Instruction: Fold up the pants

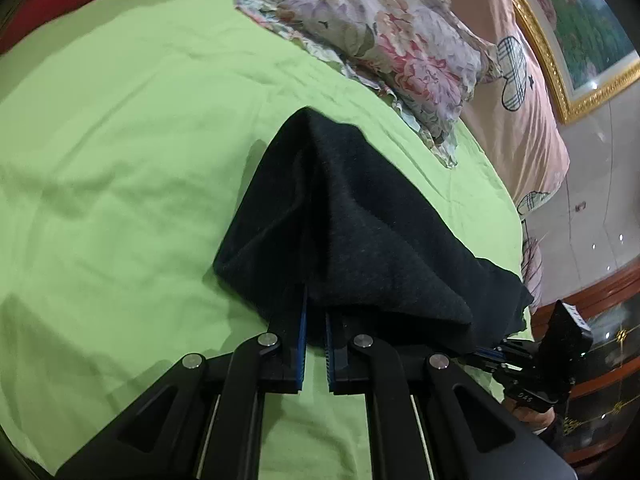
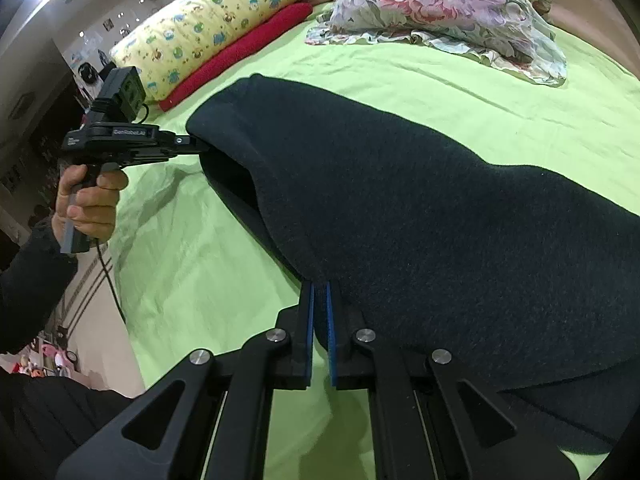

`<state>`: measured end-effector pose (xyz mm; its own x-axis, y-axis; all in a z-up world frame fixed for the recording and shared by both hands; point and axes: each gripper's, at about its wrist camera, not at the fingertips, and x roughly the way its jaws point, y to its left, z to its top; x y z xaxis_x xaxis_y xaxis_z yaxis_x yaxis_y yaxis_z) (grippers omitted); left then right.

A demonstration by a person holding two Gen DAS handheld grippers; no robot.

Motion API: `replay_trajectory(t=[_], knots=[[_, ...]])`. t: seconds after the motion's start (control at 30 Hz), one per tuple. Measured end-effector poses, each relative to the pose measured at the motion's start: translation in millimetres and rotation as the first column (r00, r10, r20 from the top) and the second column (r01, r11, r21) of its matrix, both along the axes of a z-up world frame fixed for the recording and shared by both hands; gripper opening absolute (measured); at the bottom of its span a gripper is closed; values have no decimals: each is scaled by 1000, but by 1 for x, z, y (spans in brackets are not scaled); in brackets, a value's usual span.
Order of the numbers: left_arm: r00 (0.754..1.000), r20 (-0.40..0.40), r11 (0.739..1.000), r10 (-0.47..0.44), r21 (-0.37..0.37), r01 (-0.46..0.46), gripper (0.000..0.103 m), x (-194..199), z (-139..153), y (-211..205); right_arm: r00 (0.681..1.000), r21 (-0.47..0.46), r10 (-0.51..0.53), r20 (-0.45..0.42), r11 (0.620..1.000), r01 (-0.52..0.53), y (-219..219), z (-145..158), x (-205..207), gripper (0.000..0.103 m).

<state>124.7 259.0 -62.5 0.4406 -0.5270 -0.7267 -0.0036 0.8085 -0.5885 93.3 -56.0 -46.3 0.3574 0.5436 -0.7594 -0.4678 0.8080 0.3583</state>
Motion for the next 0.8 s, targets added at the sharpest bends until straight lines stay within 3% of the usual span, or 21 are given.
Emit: replay_trajectory(t=[0.1, 0.2, 0.33, 0.47, 0.63, 0.7, 0.8], knots=[[1000, 2, 1000, 20, -15, -20, 5, -8, 2, 2, 1000, 13, -6, -19, 1000, 6, -2, -2, 2, 11], [999, -1, 999, 37, -36, -37, 5, -14, 7, 5, 999, 61, -5, -46, 998, 8, -6, 0, 3, 20], [998, 24, 994, 56, -91, -54, 11, -23, 23, 3, 999, 124, -14, -42, 992, 19, -11, 12, 0, 45], [996, -3, 990, 93, -106, -92, 31, -21, 27, -2, 998, 242, -62, -24, 968, 66, -26, 34, 9, 47], [988, -40, 974, 146, -171, -151, 35, -15, 24, -4, 988, 294, -155, -1, 944, 148, -44, 53, 31, 47], [982, -31, 974, 188, -123, -190, 35, -12, 27, -6, 981, 297, -195, 7, 937, 184, -48, 57, 42, 47], [962, -28, 962, 270, -40, -271, 49, -11, 27, -5, 974, 297, -228, 9, 930, 216, -50, 62, 55, 47]])
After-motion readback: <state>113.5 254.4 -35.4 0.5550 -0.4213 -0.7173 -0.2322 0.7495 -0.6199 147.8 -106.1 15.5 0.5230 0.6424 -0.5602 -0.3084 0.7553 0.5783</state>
